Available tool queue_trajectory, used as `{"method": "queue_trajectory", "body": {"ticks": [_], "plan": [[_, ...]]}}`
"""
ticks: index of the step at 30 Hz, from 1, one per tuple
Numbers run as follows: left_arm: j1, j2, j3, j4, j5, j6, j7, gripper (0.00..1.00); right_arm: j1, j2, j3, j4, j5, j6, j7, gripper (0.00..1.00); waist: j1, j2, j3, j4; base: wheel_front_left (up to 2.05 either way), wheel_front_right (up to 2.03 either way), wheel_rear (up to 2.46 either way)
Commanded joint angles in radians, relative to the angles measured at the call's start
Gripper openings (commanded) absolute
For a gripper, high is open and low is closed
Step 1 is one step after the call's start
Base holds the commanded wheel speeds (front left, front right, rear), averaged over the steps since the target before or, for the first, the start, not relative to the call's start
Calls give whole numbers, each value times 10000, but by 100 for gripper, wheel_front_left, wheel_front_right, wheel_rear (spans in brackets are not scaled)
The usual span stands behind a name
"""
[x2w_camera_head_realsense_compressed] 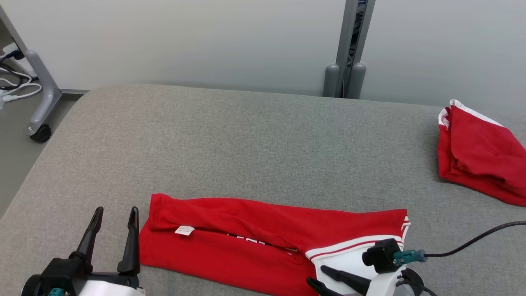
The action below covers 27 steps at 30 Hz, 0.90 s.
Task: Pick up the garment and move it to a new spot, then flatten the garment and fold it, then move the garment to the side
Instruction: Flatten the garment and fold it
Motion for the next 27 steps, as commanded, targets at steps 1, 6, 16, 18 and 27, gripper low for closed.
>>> {"method": "queue_trajectory", "body": {"ticks": [1,6,16,18,27], "plan": [[-49,40,40,6,-46,-3,-4,100,39,-96,-9,9,97,1,-137,100,0,-1,-20,-29,0,0,0],[37,23,83,-47,-10,-3,-4,100,101,-361,-311,-71,465,1,-783,100,0,-1,-105,-190,0,0,0],[155,-30,185,-172,87,-3,-4,100,399,-893,-1591,1174,88,1,-1092,100,0,-1,-168,-489,0,0,0],[177,-38,173,-183,98,-3,-4,100,430,-934,-1751,1429,166,1,-839,100,0,-1,-190,-513,0,0,0],[293,-61,252,-183,281,-3,-4,100,492,-1109,-2370,2157,350,1,782,100,0,-1,-237,-470,0,0,0]]}}
